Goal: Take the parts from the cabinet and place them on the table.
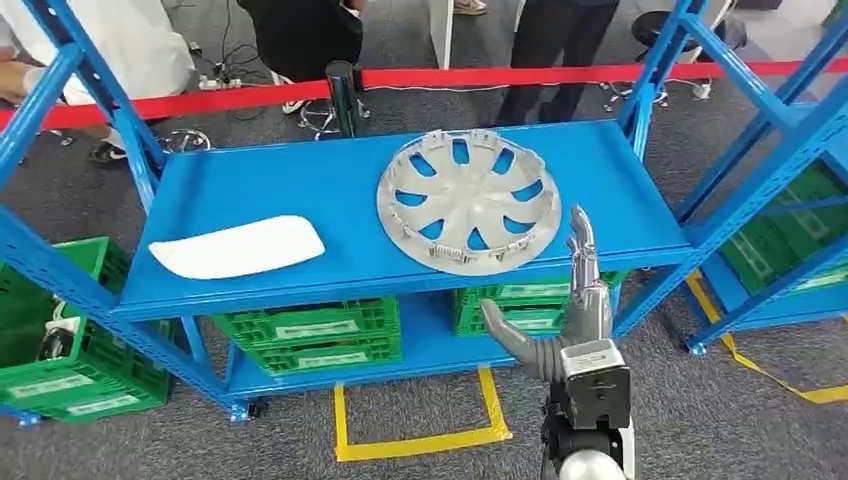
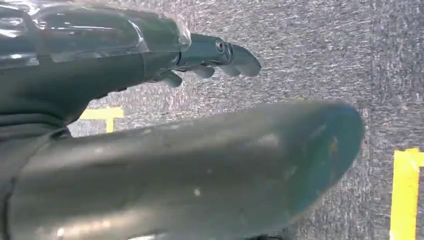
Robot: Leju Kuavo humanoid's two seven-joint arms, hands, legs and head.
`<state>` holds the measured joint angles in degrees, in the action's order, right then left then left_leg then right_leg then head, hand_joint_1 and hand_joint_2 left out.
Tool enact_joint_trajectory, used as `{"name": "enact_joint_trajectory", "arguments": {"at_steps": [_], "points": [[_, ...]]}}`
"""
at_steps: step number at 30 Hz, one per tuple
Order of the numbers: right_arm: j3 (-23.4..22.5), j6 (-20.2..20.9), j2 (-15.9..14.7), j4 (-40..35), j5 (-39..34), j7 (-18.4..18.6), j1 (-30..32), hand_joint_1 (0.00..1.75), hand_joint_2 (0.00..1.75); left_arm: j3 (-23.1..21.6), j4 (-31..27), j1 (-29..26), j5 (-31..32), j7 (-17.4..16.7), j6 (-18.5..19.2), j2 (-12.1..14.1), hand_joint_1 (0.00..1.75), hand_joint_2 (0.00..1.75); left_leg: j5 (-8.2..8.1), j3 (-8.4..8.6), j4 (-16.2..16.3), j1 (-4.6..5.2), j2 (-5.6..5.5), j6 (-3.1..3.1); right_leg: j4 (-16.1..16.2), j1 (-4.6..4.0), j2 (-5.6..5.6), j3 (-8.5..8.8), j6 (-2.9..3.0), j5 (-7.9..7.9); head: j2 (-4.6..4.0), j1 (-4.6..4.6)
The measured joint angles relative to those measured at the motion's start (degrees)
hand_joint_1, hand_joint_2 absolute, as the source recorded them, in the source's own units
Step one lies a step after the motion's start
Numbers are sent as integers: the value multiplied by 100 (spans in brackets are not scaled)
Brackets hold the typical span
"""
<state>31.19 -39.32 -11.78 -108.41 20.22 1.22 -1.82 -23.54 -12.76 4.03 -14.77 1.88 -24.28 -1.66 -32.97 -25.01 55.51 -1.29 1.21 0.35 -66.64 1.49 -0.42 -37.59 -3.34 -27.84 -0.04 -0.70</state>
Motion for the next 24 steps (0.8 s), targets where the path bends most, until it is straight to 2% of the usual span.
{"name": "enact_joint_trajectory", "arguments": {"at_steps": [1,2,3,4,5,7,8,9,11,12,13,14,16,17,18,19,20,21,22,24], "points": [[-2,0,0,0,0,0,0,0,175,0,4,0,13,-11,-2,2,0,0,-50,72,2,-17,3,-36,485,13,-51,170,-14,339,0,-9],[-2,0,0,7,-2,0,2,0,175,2,13,-15,22,-17,-4,11,0,0,-94,96,-34,-11,11,-83,601,-33,-177,235,-6,297,0,-17],[-2,0,0,11,0,7,-6,0,175,0,20,-1,33,-20,-9,20,0,0,-110,115,19,-5,44,-117,741,-84,-225,163,29,109,-2,-30],[2,0,0,11,-2,7,-7,0,175,-2,22,0,39,-28,-7,20,0,0,-171,73,42,32,69,-187,767,-97,-194,168,169,169,0,-92],[-4,0,0,11,-13,20,13,0,175,-2,28,-16,37,-41,-9,20,0,0,-198,133,47,32,144,-229,756,-88,-134,152,245,124,-2,-72],[-2,0,-11,7,-11,20,-3,0,175,-2,33,-7,52,-48,-4,22,0,0,-213,118,116,10,166,-268,776,-65,-13,226,323,119,0,-28],[0,0,-13,4,-2,20,-13,0,175,-4,33,14,55,-48,-7,22,0,0,-223,5,370,-5,-40,-279,793,-61,1,261,352,108,-2,2],[-2,0,-20,4,-4,20,-23,0,175,-4,33,22,63,-48,-4,22,0,0,-323,-237,781,-10,-117,-285,798,-60,42,282,381,89,0,66],[2,0,-22,9,-2,44,-19,0,175,-11,33,21,72,-48,-4,17,0,0,-706,-825,1613,-10,-139,-313,798,-69,110,311,428,41,0,120],[2,0,-24,11,-2,68,-18,0,175,-15,33,21,72,-48,-2,9,0,0,-832,-1059,1860,-11,-136,-311,798,-79,150,329,434,23,0,125],[2,0,-26,11,-2,83,-15,0,175,-20,35,5,72,-50,0,9,0,0,-786,-1210,1895,-11,-133,-299,795,-89,202,364,435,-3,0,127],[2,0,-28,11,2,105,-12,0,175,-24,37,-5,72,-61,0,9,0,0,-570,-1233,1718,-10,-131,-290,795,-96,244,408,428,-36,0,133],[2,0,-31,11,9,162,-13,0,175,-26,44,1,72,-63,0,11,0,0,218,-1028,882,0,-154,-229,795,-106,296,530,401,-107,-2,144],[2,0,-31,11,18,188,-12,0,175,-26,46,-5,70,-63,11,15,0,0,492,-948,510,8,-228,-193,800,-100,306,561,379,-140,0,144],[2,0,-35,17,20,201,-17,0,175,-26,57,-6,57,-63,33,11,0,0,233,-998,563,27,-296,-180,795,-102,325,584,353,-148,-2,138],[2,0,-37,20,31,229,-15,0,175,-30,55,17,55,-59,37,9,0,0,237,-964,480,46,-302,-148,788,-97,349,540,295,-178,0,160],[15,0,-50,24,63,288,-5,0,175,-31,57,4,52,-48,37,7,0,0,387,-957,473,50,-299,-110,797,-96,361,573,246,-214,0,131],[17,0,-68,20,90,308,-10,0,175,-33,61,-14,44,-44,29,5,0,0,405,-938,428,18,-288,-148,757,-111,359,593,292,-274,0,134],[18,0,-85,20,109,343,-10,0,175,-33,61,-12,44,-24,26,-4,0,0,404,-937,444,25,-279,-181,775,-113,360,598,440,-229,-2,111],[24,0,-129,13,142,444,-8,0,175,-31,61,11,31,15,9,-4,0,0,395,-934,441,47,-276,-158,799,-98,360,617,446,-235,0,79]]}}
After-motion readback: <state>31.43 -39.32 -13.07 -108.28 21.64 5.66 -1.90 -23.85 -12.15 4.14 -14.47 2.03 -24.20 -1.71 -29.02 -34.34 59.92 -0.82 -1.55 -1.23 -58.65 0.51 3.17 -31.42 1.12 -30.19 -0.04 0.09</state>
